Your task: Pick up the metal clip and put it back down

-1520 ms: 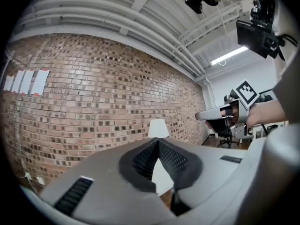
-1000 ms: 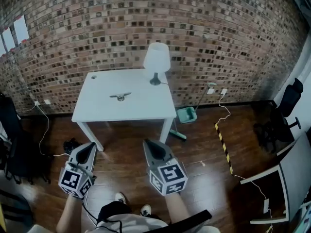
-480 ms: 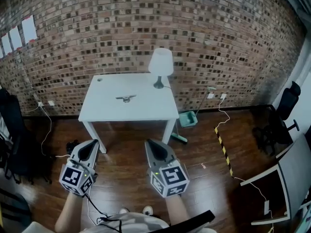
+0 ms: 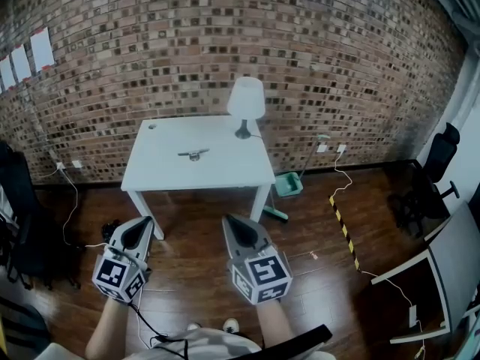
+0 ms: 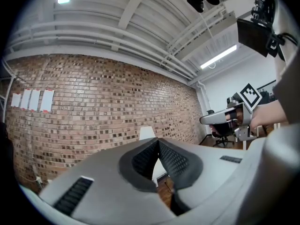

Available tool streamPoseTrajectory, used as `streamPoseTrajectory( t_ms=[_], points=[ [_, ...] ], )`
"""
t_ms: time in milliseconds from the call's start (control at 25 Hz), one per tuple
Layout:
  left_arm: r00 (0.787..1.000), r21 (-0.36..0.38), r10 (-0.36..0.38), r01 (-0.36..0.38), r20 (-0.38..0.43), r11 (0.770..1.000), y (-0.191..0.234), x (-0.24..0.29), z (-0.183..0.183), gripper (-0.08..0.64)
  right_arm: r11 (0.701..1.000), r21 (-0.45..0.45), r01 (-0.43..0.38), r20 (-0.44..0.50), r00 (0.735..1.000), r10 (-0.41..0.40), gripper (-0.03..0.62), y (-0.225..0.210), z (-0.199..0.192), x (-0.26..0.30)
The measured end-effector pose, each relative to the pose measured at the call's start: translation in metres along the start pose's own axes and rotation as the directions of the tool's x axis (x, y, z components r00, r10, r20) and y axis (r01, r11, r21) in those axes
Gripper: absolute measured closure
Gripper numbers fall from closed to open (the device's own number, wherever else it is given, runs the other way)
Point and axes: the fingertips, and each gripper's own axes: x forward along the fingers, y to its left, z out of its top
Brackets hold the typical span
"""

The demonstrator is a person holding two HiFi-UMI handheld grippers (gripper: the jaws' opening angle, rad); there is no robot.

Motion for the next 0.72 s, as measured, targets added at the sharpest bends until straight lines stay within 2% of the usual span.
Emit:
streamPoseTrajectory(
  t_ms=[720],
  points=[
    [1.000, 0.010, 0.004, -0.004, 0.010, 1.000, 0.006, -0.017, 0.006, 0.548, 1.000, -0.008, -0.027, -0.008, 1.000, 0.027, 0.615, 0.023, 0.001, 0.002]
  ],
)
